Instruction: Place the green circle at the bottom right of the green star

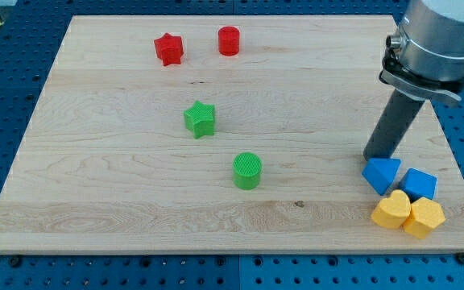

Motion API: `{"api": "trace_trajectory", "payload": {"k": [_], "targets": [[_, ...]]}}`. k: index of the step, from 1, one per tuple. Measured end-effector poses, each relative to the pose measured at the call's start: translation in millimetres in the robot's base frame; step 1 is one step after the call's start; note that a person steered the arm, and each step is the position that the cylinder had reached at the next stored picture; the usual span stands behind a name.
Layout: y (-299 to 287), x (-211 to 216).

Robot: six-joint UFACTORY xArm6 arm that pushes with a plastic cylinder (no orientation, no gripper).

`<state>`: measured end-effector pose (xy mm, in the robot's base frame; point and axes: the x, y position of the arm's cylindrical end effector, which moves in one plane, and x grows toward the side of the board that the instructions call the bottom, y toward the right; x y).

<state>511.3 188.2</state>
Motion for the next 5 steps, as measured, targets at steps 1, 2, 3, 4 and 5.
{"api": "trace_trajectory", "payload": {"k": [1,2,3,4,5], "targets": [[1.8,7.9],[-5.0,7.9],[-34.2,6.9],[-61.0,5.2],[-104.2,12.1]]}}
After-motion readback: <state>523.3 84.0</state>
